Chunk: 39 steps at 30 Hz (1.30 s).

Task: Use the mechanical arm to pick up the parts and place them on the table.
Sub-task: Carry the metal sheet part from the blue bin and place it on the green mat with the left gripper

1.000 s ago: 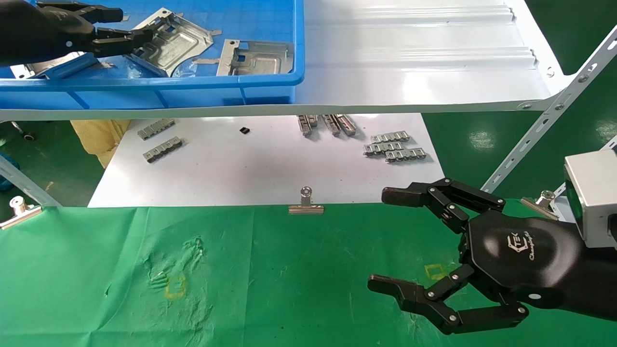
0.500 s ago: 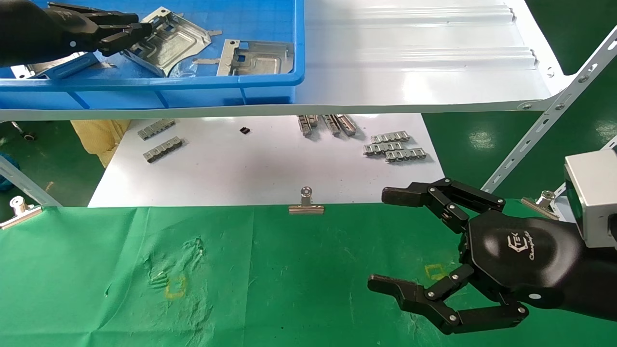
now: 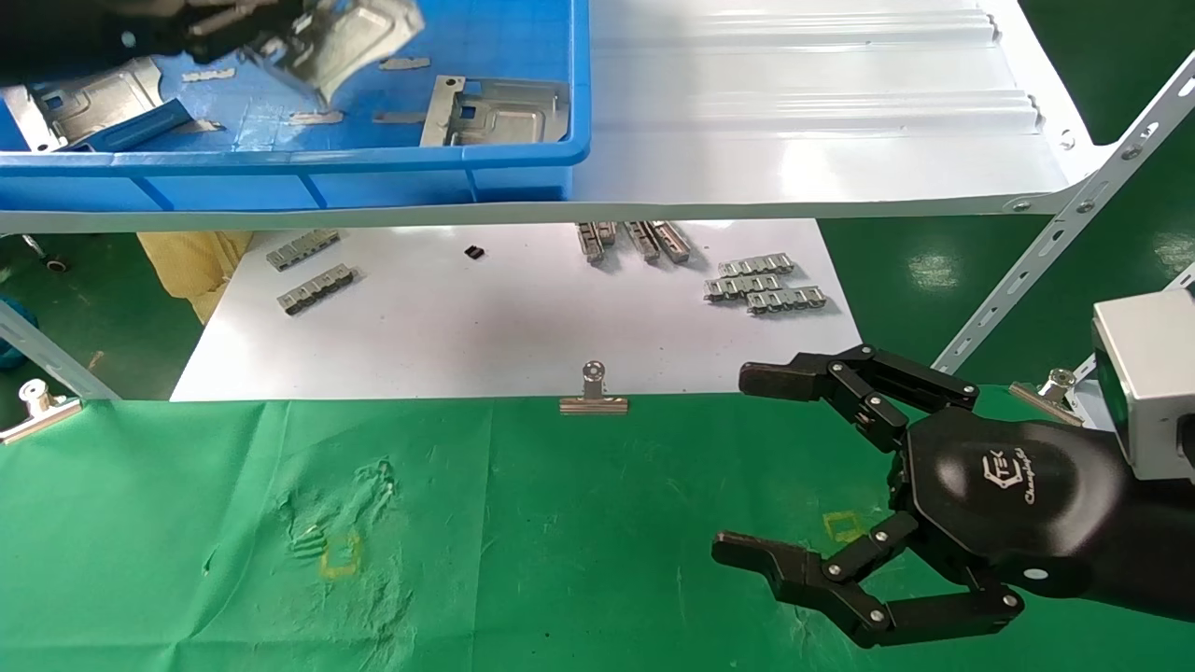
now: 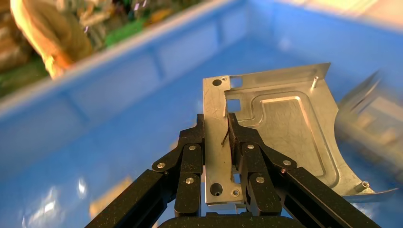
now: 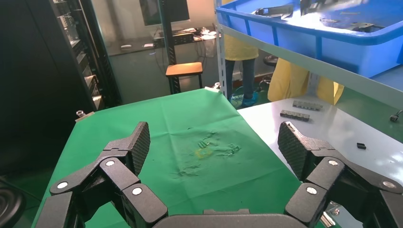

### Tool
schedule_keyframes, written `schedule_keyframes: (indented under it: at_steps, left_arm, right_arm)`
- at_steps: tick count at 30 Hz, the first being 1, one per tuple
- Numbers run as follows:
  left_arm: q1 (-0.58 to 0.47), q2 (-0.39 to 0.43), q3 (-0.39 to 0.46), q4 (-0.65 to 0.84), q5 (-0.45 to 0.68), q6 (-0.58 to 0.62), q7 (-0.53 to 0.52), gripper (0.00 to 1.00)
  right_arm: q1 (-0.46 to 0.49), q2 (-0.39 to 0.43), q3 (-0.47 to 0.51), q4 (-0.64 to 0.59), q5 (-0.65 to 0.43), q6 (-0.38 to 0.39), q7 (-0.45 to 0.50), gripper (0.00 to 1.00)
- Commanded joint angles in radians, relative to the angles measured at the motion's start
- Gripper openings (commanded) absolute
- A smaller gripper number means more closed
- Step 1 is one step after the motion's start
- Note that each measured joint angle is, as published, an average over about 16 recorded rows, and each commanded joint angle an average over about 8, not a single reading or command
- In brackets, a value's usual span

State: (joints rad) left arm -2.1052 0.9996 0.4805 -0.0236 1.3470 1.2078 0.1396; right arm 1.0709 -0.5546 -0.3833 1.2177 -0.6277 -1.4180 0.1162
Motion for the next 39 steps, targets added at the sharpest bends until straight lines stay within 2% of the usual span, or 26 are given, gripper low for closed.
schedule_keyframes:
  at_steps: [1,8,12,18,26,29,32,39]
  left_arm:
    - [-0.006,-0.004,-0.011,-0.007,-0.016,0.025,0.004,0.00]
    - [0.004,-0.026,-0.029,-0.046,-0.049,0.281,0.054,0.00]
    - [0.027,-0.038,-0.034,-0.080,-0.071,0.376,0.089,0.00]
    - [0.110,-0.077,-0.012,-0.220,-0.135,0.402,0.109,0.00]
    - [0.304,-0.225,0.088,-0.519,-0.332,0.398,0.139,0.00]
    - [0.352,-0.267,0.149,-0.567,-0.342,0.391,0.203,0.00]
    - [0.378,-0.280,0.209,-0.561,-0.302,0.377,0.307,0.00]
    - [0.393,-0.238,0.305,-0.438,-0.165,0.351,0.569,0.00]
  right_arm:
    - [0.000,0.000,0.000,0.000,0.000,0.000,0.000,1.00]
    - [0.000,0.000,0.000,0.000,0.000,0.000,0.000,1.00]
    - [0.000,0.000,0.000,0.000,0.000,0.000,0.000,1.00]
    - [0.000,0.000,0.000,0.000,0.000,0.000,0.000,1.00]
    - [0.000,0.000,0.000,0.000,0.000,0.000,0.000,1.00]
    - [0.000,0.000,0.000,0.000,0.000,0.000,0.000,1.00]
    - [0.000,0.000,0.000,0.000,0.000,0.000,0.000,1.00]
    - [0.000,0.000,0.000,0.000,0.000,0.000,0.000,1.00]
